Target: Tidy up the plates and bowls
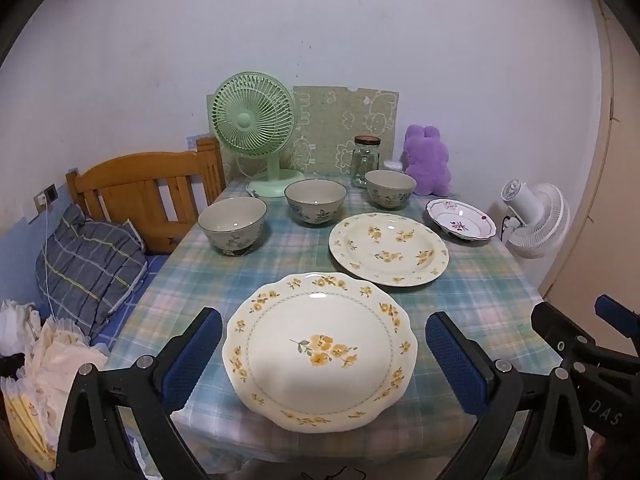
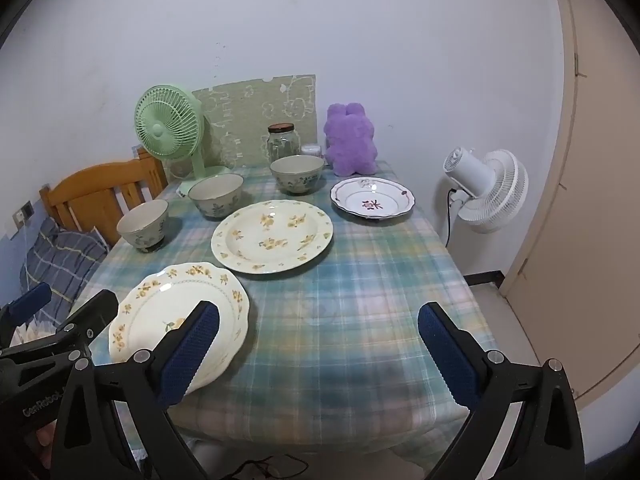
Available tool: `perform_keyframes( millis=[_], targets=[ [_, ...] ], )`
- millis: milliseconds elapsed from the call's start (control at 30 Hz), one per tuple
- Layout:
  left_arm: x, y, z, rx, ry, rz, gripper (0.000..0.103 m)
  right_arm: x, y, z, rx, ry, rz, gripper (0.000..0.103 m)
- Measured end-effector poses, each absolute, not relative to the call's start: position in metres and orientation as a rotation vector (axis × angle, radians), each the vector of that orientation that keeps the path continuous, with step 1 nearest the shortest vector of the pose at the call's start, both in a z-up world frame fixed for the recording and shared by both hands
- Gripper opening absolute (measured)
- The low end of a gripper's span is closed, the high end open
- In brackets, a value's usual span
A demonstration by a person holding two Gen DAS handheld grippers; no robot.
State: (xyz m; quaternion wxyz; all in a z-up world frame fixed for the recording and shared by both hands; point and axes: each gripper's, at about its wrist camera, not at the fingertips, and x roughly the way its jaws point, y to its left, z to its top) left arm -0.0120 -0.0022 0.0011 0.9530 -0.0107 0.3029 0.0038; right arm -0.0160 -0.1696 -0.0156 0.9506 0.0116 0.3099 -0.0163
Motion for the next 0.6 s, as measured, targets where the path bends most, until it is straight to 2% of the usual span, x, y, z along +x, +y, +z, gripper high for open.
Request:
perform_keyframes(
  millis=[600],
  targets=[
    [-0.0095, -0.0035, -0.0034, -0.007, 0.628, -0.005, 0.101, -0.0156, -0.1687, -0.0133, 0.027, 0.639, -0.061, 0.101]
  ],
)
